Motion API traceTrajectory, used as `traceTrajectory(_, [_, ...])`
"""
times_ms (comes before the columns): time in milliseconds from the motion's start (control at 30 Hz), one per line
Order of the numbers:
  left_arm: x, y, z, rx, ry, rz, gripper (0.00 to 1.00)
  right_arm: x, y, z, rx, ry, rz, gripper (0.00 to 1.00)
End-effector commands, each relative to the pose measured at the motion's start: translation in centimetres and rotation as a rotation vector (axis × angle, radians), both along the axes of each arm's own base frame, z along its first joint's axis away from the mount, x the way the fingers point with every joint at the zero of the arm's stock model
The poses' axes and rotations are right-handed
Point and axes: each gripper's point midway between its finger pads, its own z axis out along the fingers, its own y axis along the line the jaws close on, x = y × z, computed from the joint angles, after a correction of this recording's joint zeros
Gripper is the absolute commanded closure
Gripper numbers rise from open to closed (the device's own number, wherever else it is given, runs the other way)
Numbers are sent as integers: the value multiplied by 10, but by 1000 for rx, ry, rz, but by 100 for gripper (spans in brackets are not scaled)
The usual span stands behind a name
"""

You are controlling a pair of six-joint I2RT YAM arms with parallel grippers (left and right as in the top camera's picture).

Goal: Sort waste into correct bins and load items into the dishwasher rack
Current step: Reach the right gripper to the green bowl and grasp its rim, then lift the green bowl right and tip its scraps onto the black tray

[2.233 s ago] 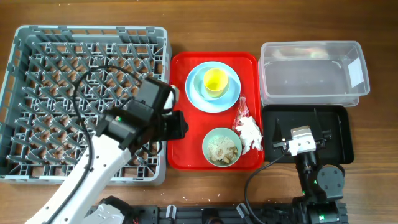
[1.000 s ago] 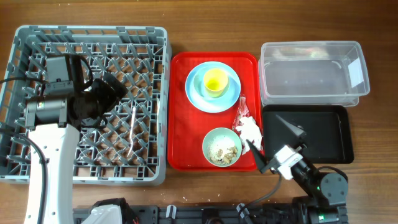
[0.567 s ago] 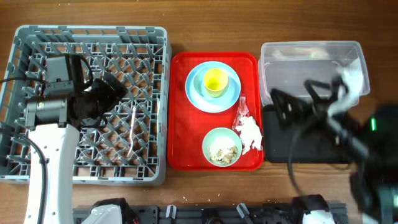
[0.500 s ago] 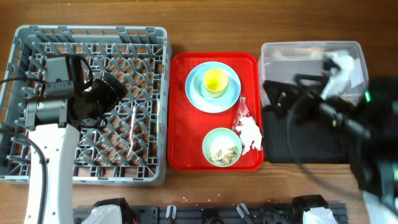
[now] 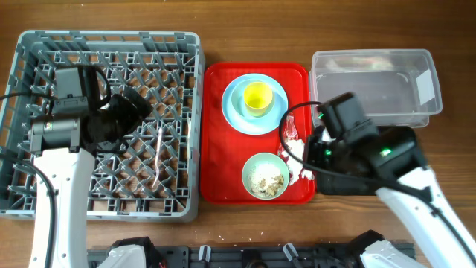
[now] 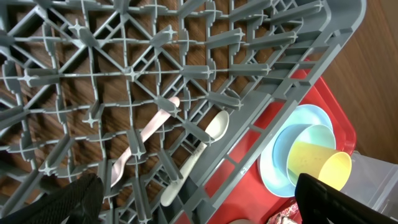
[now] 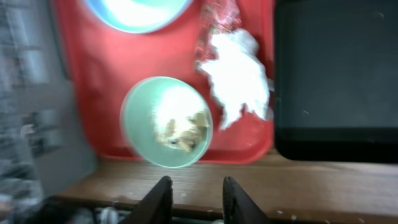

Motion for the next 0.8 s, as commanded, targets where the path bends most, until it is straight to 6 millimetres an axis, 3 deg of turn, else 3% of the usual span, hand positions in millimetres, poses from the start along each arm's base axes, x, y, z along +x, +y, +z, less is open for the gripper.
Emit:
traceTrajectory(0, [1,0,5,-4,-16,-3,0,2,-3,-45,-143,-1,-54,64])
traceTrajectory(133, [1,0,5,-4,-16,-3,0,-5,46,-83,37,138,33,62])
traceTrajectory(200, [1,0,5,-4,-16,-3,0,-12,93,-90,207,200,184,63])
traceTrajectory(300, [1,0,5,-4,-16,-3,0,-21,132,-113,213,206,312,62])
traceTrajectory(400, [1,0,5,-4,-16,-3,0,-35,140,-148,70,203,381,62])
traceTrajectory(467, [1,0,5,-4,-16,-3,0,-36,138,-157,8,186,395,62])
traceTrajectory(533, [1,0,5,-4,-16,-3,0,-34,137,-158,-3,176,392,64])
traceTrajectory(600, [1,0,5,-4,-16,-3,0,-35,136,-158,-3,178,392,72])
traceTrajectory(667, [1,0,5,-4,-16,-3,0,-34,136,-157,-4,179,389,91])
traceTrajectory(700, [1,0,5,-4,-16,-3,0,-33,137,-156,0,178,381,96])
traceTrajectory(767, [1,0,5,-4,-16,-3,0,-33,138,-148,-7,191,364,96])
